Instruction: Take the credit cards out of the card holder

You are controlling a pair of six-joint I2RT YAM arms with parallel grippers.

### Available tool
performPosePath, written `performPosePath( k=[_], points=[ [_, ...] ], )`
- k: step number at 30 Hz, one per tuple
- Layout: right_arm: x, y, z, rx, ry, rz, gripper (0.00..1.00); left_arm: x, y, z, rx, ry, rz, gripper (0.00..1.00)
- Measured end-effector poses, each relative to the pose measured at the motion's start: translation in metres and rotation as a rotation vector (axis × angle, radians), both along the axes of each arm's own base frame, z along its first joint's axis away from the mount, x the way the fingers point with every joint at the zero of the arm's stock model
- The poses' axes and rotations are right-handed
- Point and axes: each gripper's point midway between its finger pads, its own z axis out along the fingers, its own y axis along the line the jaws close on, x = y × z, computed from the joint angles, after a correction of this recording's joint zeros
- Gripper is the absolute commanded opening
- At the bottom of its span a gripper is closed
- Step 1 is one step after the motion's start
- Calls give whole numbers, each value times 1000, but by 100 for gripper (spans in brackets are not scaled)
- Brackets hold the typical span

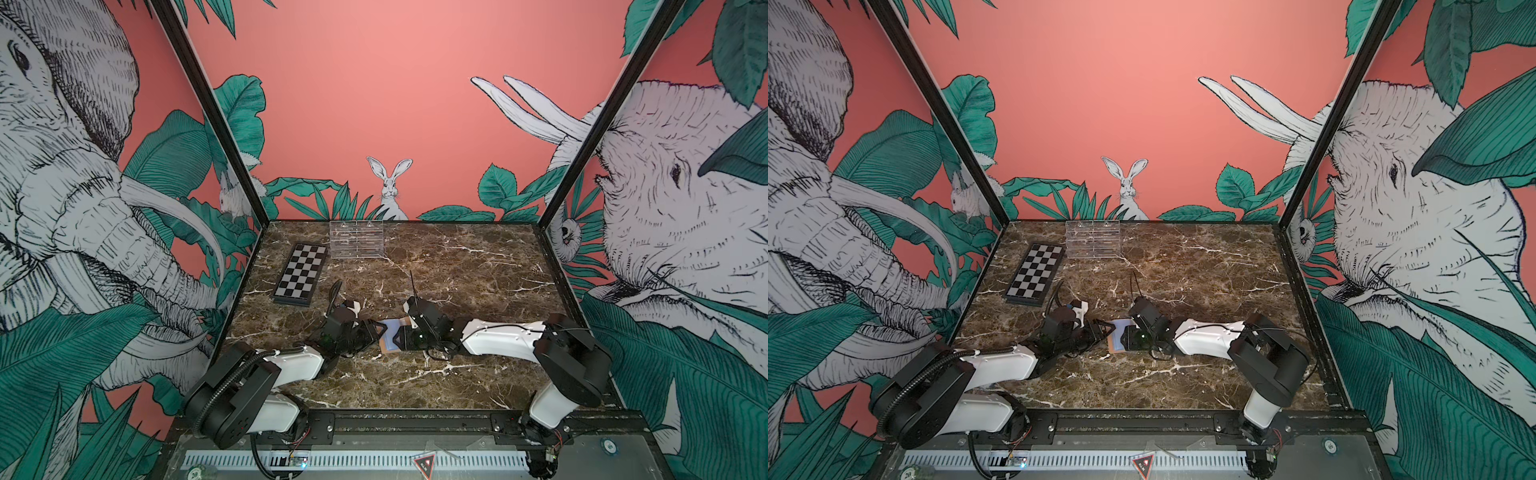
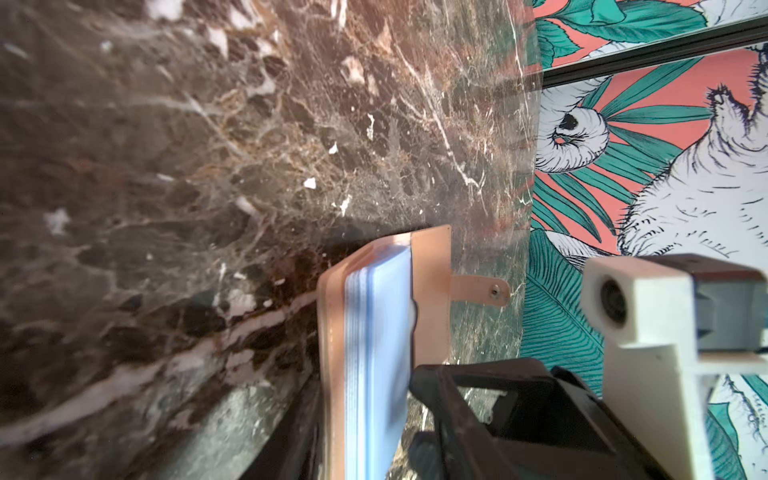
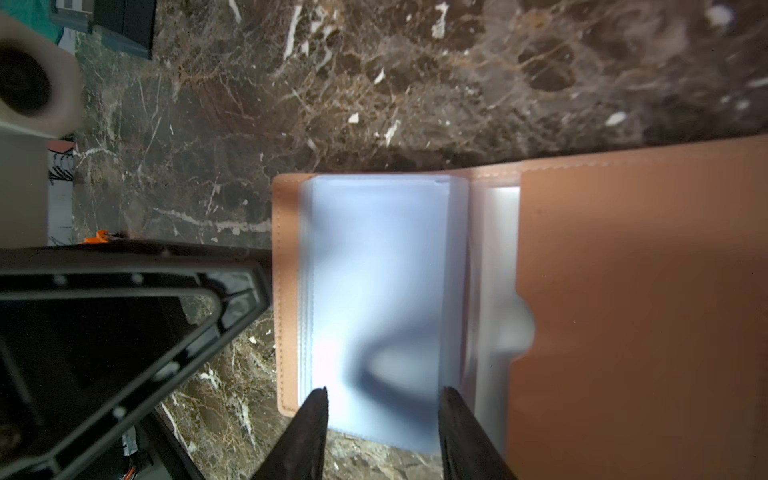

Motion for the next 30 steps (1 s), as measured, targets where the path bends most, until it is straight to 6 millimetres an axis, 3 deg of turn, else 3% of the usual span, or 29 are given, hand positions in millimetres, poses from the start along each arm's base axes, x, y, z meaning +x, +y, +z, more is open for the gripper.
performPosePath(
  k=[8,14,30],
  points=[
    [13,-13,0,-20,-12,-30,43,-4,3,-11,5,18,3,45],
    [14,-13,-19,-47,16,-24,37,-4,3,-11,0,14,5,44],
    [16,-5,-19,0,19,-32,36,4,-3,4,-51,-42,11,18]
  ],
)
